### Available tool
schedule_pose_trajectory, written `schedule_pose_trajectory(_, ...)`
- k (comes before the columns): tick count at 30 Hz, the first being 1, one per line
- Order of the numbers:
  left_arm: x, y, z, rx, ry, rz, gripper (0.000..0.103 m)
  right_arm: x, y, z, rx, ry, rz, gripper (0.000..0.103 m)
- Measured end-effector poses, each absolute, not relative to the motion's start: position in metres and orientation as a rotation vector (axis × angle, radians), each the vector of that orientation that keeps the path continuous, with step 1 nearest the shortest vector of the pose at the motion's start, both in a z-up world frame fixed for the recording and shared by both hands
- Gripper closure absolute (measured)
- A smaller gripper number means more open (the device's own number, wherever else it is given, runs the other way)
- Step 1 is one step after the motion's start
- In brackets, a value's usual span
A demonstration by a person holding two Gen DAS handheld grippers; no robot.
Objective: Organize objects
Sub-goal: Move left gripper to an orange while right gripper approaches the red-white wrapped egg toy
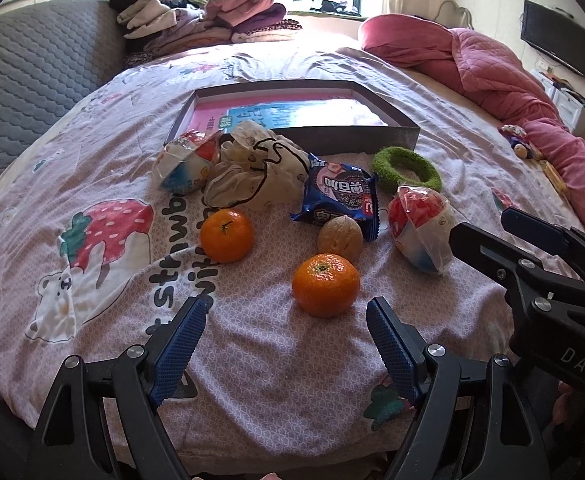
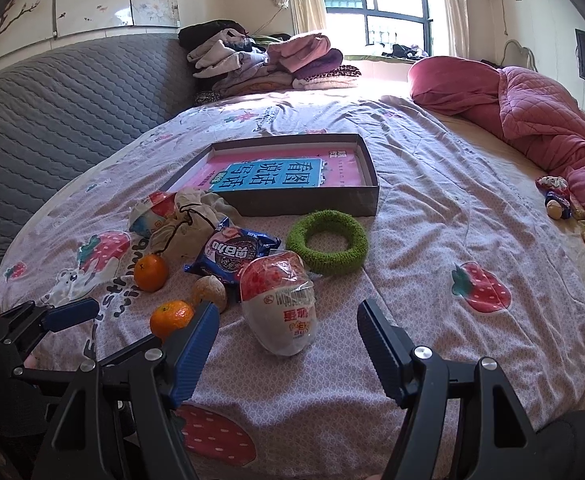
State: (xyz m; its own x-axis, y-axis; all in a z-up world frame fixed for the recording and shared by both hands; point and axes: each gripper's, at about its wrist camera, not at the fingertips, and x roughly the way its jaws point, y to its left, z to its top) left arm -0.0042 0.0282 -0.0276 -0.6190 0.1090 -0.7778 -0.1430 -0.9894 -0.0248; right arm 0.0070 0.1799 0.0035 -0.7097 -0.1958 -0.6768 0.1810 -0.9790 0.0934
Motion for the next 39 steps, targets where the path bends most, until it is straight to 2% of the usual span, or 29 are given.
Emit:
schedule_pose_trajectory(19,-0.024,0.031,-0.048,-1.317,0.039,2.680,0.020,-0.020,0.177,-0.014,1.153,0.021,-2.685,0.032)
schedule_pose_trajectory(31,-0.036,0.032,-0.059,-1.310,-0.009,2.640,0.020,-0.037,0.175,-0.028,1.200,-0.016,-2.609,0.032)
schedule_pose_trajectory(39,-0.040,0.032,-0.062,-1.308,-0.021,2.648,0.020,-0.042,0.176,-0.034,1.218,-0.032,-2.593,0.049)
